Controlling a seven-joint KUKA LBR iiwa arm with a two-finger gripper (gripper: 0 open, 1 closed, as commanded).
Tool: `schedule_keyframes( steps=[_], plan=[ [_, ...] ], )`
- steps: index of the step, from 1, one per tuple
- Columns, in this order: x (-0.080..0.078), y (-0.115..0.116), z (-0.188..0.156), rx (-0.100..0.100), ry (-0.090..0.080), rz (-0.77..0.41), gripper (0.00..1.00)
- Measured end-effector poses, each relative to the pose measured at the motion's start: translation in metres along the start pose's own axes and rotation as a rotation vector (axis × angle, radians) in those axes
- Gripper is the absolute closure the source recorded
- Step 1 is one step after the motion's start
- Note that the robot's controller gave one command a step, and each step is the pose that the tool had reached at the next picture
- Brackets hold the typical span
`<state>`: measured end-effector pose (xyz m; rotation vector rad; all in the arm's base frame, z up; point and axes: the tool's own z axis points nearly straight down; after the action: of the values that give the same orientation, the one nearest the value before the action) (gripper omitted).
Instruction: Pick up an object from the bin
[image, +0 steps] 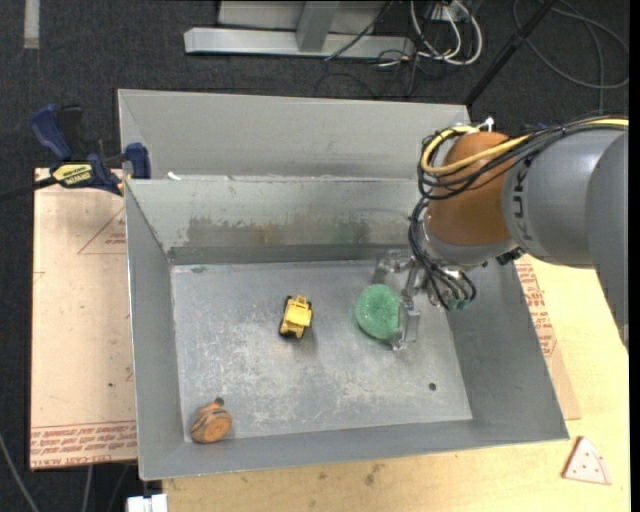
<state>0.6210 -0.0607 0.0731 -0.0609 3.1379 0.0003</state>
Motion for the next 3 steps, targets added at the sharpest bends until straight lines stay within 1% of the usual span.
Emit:
schedule_keyframes(
  steps=[1, 2, 3],
  plan=[
    [0.002, 0.013, -0.060, -0.001, 0.005, -0.083, 0.00],
    [0.005, 0.015, -0.067, -0.001, -0.003, -0.044, 0.00],
    [0.010, 0.025, 0.004, -0.001, 0.001, -0.016, 0.00]
  ],
)
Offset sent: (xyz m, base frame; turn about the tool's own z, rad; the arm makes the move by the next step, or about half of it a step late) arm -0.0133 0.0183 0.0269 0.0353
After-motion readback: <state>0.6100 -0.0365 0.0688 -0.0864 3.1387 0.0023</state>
